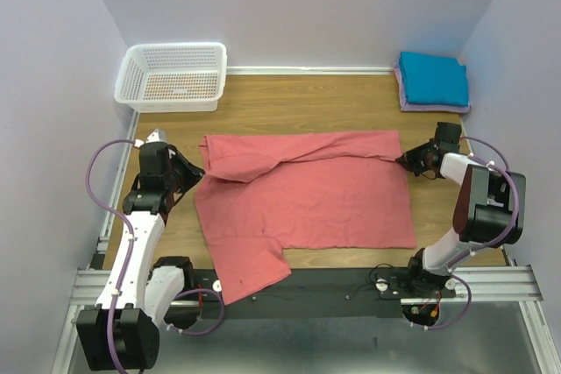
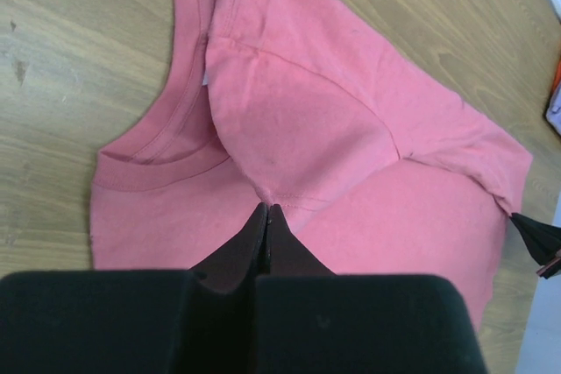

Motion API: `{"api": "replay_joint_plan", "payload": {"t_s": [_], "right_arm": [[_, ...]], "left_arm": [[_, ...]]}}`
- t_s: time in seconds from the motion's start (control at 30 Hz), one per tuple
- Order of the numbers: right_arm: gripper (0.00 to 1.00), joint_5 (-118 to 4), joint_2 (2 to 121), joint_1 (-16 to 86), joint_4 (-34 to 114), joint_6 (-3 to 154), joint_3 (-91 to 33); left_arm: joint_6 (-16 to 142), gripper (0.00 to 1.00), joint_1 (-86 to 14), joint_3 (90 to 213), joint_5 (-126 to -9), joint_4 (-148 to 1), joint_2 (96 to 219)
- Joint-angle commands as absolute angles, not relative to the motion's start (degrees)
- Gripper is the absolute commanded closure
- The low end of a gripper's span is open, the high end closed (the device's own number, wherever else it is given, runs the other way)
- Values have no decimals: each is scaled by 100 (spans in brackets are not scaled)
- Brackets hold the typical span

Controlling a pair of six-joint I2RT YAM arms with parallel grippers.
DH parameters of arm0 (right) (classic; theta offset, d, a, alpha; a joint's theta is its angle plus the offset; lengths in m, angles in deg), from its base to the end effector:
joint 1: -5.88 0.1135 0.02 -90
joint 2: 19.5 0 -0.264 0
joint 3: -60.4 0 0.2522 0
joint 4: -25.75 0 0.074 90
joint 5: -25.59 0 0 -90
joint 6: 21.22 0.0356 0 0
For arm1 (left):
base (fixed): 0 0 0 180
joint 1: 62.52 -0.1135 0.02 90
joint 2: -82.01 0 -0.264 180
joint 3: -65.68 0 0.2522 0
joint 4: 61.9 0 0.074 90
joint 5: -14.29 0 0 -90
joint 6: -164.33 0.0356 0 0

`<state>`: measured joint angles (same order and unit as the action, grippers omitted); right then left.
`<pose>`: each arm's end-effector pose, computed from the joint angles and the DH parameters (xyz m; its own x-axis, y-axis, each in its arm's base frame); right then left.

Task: Fold and stack the t-shirts
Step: Fold the tshirt

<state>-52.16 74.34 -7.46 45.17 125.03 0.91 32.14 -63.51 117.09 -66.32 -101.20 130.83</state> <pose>0.3036 -0.0642 0.1468 -0.3500 0.9181 -0.1860 0.7101 0.3896 0.5865 0.1857 -0.0026 0.2584 -0.5192 -0.6717 -0.5285 -0.3171 0.7256 -0.6107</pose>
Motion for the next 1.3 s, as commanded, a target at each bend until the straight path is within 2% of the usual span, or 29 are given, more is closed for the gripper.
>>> {"api": "replay_joint_plan", "payload": {"t_s": [0.0, 0.2, 0.47, 0.63, 0.77, 0.87, 0.9, 1.0, 1.13, 1.27], "right_arm": [[93, -5562, 7182, -730, 4496, 12205, 86], [97, -5720, 7103, -739, 4611, 11897, -178], [97, -5852, 7235, -739, 4751, 11642, -170], [94, -5835, 7428, -739, 4804, 11361, -178], [83, -5712, 7393, -730, 4883, 11159, -257], [68, -5703, 7183, -704, 5032, 10904, -450], [60, -5729, 7121, -686, 5163, 10834, -512], [51, -5764, 6823, -502, 5410, 10596, -706], [47, -5712, 6304, 15, 5446, 10421, -706], [47, -5300, 6075, 1296, 5000, 10112, -741]], "left_arm": [[3267, 100, -6322, 11592, -6789, -10177, 12965], [3268, 100, -6331, 11521, -6894, -10124, 12974], [3267, 100, -6322, 11416, -6982, -10141, 12948], [3276, 100, -6322, 11328, -6965, -10133, 12939], [3303, 100, -6331, 11301, -6903, -10115, 12939], [3311, 100, -6331, 11301, -6877, -10115, 12947], [3320, 100, -6322, 11293, -6868, -10106, 12947], [3320, 100, -6322, 11275, -6833, -10080, 12991], [3346, 100, -6322, 11266, -6736, -10080, 13035], [3355, 100, -6331, 11266, -6640, -10027, 13096]]}}
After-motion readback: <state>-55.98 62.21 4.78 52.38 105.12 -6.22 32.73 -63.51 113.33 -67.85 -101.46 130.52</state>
